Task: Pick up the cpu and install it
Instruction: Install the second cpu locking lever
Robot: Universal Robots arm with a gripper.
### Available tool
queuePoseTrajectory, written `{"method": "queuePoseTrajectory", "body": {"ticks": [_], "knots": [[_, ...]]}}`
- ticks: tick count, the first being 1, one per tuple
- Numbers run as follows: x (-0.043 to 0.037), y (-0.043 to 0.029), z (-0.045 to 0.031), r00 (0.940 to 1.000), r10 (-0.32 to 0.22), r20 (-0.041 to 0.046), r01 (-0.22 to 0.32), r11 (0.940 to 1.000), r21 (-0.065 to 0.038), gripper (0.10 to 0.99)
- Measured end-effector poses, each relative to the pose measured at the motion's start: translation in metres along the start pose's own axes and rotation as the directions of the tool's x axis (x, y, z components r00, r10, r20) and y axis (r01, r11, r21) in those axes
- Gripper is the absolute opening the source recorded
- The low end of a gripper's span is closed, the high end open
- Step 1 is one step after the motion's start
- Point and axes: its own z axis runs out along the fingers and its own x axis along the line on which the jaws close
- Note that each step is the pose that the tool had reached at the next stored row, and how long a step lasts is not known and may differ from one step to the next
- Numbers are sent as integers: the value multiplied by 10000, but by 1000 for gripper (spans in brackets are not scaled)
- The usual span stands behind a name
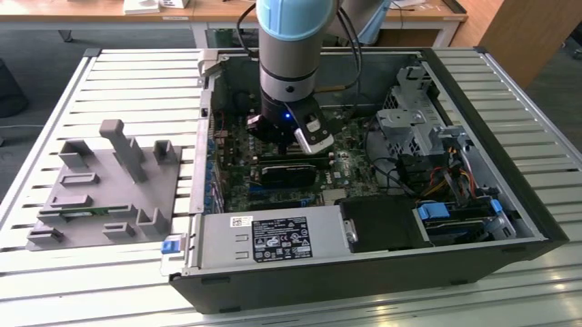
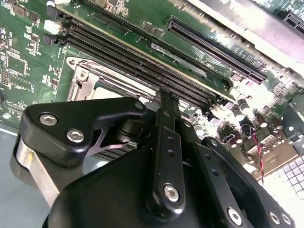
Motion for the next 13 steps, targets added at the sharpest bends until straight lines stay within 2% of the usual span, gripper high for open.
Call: {"method": "queuePoseTrajectory", "body": {"ticks": [4,7,8,13], "knots": [[12,-68,-9,10000,0,-11,-1,9997,-226,106],[23,-97,-1,10000,0,-20,-1,9989,-469,106],[28,-100,6,10000,0,-22,-1,9986,-520,106],[32,-113,82,10000,0,-26,-1,9981,-617,106]]}}
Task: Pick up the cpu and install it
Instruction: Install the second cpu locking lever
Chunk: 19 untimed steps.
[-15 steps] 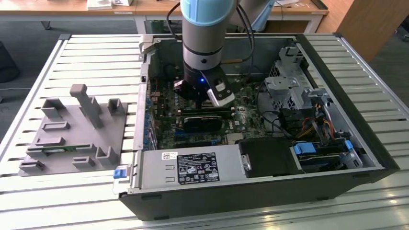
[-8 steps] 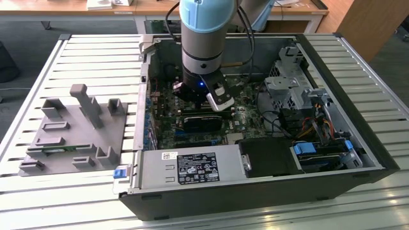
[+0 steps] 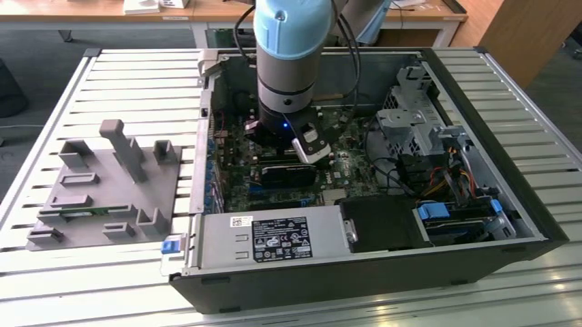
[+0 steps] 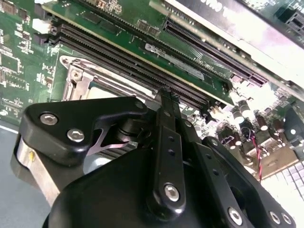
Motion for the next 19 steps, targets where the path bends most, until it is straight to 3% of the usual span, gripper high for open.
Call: {"method": "queuePoseTrajectory", "body": {"ticks": [3,5,11,19], "knots": [[30,-4,11,10000,0,-8,0,9997,-237,106],[50,-7,22,10000,-1,-11,1,9994,-337,106],[60,-20,71,10000,0,-17,-1,9991,-425,106],[62,-31,116,10000,-1,-24,0,9981,-621,106]]}}
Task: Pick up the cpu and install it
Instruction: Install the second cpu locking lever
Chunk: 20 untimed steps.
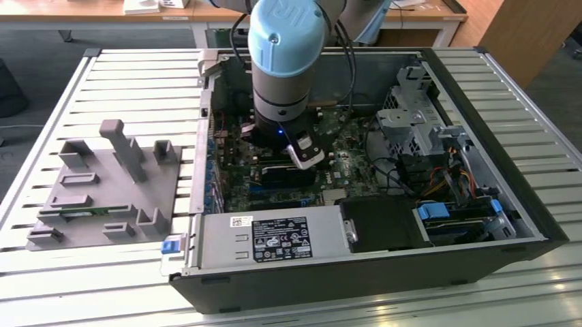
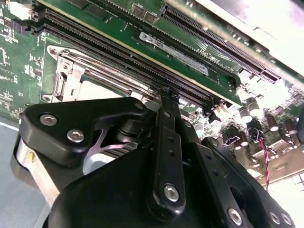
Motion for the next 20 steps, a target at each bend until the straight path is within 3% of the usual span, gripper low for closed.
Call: {"method": "queuePoseTrajectory", "body": {"ticks": [5,11,20], "knots": [[14,-6,19,10000,-2,-7,2,9999,-120,106],[17,-3,14,10000,-1,-3,1,9999,-142,106],[36,0,7,10000,-12,37,12,10000,-2,106]]}}
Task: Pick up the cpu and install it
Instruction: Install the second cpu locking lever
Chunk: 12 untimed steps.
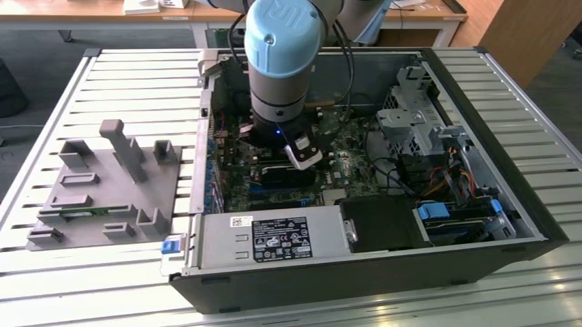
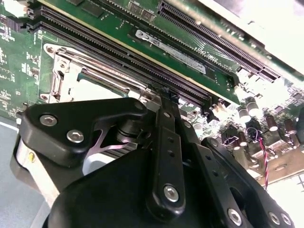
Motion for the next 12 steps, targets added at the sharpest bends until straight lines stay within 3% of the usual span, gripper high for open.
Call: {"method": "queuePoseTrajectory", "body": {"ticks": [5,12], "knots": [[12,9,-24,10000,-6,23,6,10000,37,106],[18,43,-137,10000,-6,24,6,10000,39,106]]}}
